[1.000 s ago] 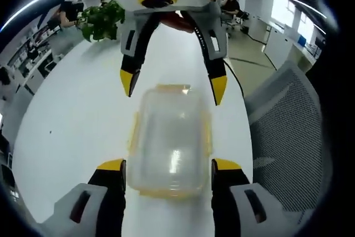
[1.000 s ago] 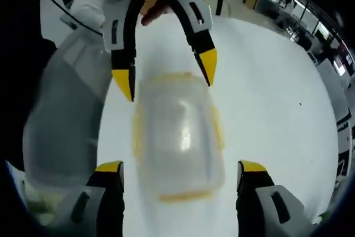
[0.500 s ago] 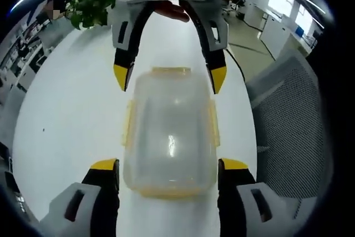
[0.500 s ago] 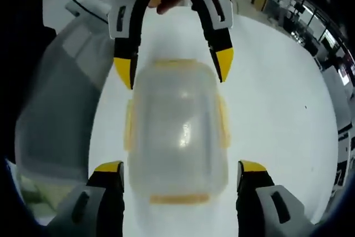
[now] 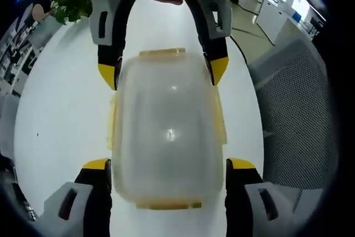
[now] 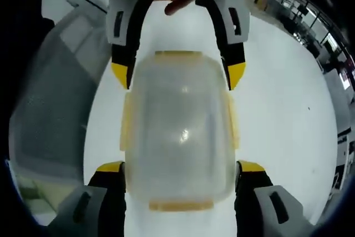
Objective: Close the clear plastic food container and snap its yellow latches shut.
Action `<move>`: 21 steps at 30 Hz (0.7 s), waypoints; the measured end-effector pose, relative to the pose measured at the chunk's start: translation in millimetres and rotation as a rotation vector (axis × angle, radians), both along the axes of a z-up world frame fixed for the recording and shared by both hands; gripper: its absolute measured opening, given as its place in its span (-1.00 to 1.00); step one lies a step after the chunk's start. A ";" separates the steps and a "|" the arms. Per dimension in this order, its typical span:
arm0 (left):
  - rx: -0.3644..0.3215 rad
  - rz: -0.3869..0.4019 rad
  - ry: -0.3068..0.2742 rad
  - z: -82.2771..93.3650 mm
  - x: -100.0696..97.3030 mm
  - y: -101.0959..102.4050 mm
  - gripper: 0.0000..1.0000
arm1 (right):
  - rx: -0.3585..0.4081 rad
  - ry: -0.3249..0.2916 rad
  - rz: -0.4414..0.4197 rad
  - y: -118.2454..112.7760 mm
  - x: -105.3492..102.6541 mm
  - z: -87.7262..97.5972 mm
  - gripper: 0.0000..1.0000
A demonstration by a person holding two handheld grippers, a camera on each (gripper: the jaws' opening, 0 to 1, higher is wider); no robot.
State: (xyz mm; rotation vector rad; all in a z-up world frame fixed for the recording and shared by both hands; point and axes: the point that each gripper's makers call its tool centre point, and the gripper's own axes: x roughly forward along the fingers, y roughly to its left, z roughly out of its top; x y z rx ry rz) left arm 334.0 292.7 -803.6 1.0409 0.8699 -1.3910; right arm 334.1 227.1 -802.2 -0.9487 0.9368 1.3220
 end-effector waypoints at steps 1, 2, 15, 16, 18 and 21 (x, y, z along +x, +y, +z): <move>0.005 -0.005 -0.005 -0.8 0.3 0.7 0.71 | 0.000 0.002 0.000 0.2 0.1 -0.3 0.64; 0.010 -0.010 -0.005 -1.8 0.1 1.4 0.71 | 0.000 0.003 0.000 0.4 0.1 -0.3 0.64; 0.028 0.003 -0.016 -5.7 1.8 0.6 0.74 | 0.038 -0.007 -0.015 2.3 0.6 -0.7 0.62; 0.032 0.003 -0.014 -6.0 1.8 0.8 0.74 | 0.050 -0.006 -0.013 2.1 0.5 -0.6 0.62; 0.032 0.005 -0.012 -6.3 1.9 0.7 0.75 | 0.068 -0.004 -0.011 2.1 0.2 0.0 0.63; 0.031 0.006 -0.012 -7.5 1.4 -0.4 0.75 | 0.073 -0.002 -0.012 3.2 -0.1 -0.5 0.64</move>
